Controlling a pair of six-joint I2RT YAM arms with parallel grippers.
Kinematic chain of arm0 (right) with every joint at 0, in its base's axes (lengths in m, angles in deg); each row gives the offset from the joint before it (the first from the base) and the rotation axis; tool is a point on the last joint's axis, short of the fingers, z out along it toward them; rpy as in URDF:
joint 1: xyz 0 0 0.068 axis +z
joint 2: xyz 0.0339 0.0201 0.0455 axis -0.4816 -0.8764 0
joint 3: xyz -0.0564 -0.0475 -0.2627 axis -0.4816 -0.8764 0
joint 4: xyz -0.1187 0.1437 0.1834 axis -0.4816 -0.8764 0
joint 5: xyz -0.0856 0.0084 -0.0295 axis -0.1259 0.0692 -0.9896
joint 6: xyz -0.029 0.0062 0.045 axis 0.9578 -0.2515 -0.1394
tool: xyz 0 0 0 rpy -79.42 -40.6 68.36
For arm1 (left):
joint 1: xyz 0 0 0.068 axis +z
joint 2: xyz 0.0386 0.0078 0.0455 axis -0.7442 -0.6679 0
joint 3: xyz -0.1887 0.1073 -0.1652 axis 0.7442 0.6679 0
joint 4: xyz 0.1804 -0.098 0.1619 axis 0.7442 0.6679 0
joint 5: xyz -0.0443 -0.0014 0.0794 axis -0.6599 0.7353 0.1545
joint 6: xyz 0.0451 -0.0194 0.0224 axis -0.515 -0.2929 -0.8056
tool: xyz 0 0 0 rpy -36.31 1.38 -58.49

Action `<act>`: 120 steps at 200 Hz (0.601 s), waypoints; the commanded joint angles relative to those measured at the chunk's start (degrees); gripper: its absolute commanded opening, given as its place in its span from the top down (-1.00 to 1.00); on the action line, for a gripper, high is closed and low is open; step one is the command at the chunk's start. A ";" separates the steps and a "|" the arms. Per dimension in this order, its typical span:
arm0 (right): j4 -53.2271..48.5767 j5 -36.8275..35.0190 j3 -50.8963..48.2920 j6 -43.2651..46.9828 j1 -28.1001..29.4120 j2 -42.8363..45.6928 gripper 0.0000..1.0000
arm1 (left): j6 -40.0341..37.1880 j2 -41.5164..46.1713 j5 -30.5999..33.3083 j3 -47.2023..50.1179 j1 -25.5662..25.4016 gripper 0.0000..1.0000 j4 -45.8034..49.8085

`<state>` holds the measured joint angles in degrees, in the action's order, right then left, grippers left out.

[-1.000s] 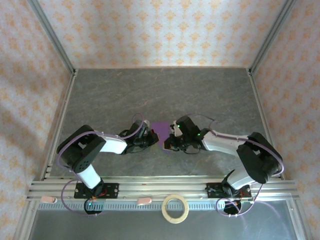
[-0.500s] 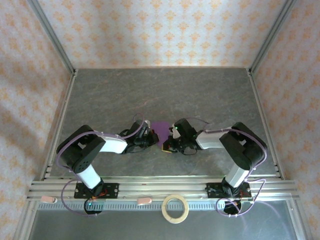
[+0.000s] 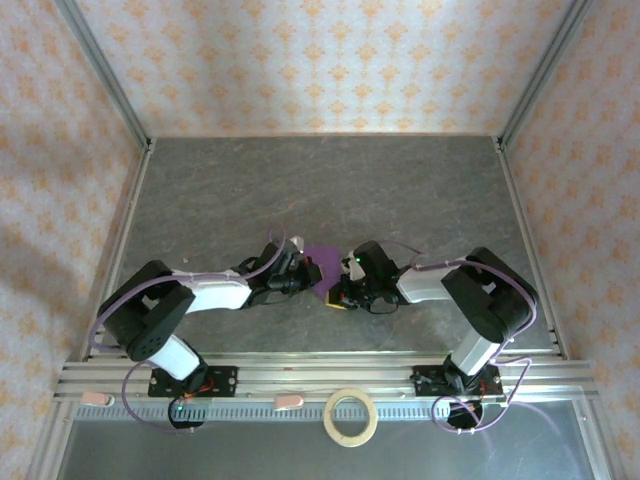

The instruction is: Fold a paper plane with a square sheet of paper (pick it up from the middle)

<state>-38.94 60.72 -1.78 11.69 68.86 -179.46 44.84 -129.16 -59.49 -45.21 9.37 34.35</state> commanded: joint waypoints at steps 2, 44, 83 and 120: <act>-4.86 -2.03 -2.27 -0.95 -0.17 -1.93 1.00 | 3.17 -2.75 -0.30 2.22 -0.41 1.00 -3.08; -5.19 -2.11 -2.91 -0.68 -0.26 -1.97 1.00 | 0.59 -5.41 1.67 2.39 1.18 1.00 -1.54; -5.36 -2.21 -3.58 -0.41 -0.26 -1.80 1.00 | -1.80 -5.01 0.22 2.39 5.56 1.00 -0.73; -5.14 -1.95 -3.80 -0.28 -0.26 -2.18 1.00 | -4.09 -3.73 -0.36 1.05 9.66 1.00 3.60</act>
<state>-37.02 61.09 -2.81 11.71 68.73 -179.51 43.86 -132.89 -63.69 -43.54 15.84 32.01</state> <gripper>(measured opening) 0.042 0.062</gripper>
